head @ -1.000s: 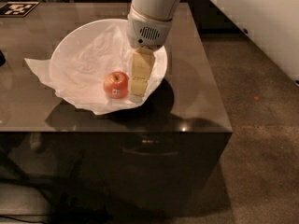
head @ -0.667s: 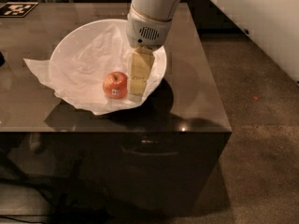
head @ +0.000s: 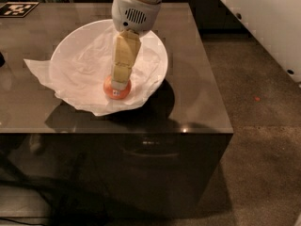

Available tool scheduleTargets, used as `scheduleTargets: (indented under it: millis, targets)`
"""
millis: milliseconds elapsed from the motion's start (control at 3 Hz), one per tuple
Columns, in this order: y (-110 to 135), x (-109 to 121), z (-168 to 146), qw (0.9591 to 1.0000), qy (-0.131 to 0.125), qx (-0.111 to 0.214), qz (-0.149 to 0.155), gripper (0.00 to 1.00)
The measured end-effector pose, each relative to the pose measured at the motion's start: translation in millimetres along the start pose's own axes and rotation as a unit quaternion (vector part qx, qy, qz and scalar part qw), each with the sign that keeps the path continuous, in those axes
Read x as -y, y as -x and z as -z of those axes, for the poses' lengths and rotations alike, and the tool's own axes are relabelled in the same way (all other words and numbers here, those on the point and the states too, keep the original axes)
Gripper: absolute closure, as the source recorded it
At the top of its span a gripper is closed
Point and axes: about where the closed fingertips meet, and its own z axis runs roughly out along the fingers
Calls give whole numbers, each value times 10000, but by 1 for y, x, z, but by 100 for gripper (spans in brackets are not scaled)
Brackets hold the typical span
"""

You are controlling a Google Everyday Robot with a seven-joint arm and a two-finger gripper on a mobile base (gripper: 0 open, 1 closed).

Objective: Pick apple from white bowl

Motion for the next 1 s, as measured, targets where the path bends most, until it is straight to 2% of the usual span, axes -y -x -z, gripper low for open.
scheduleTargets:
  millis: [333, 667, 1000]
  targets:
    - [0, 0, 0, 10000, 1, 2, 1, 0]
    - [7, 17, -14, 9998, 60, 173, 85, 0]
    - [15, 38, -53, 9985, 317, 391, 203, 0]
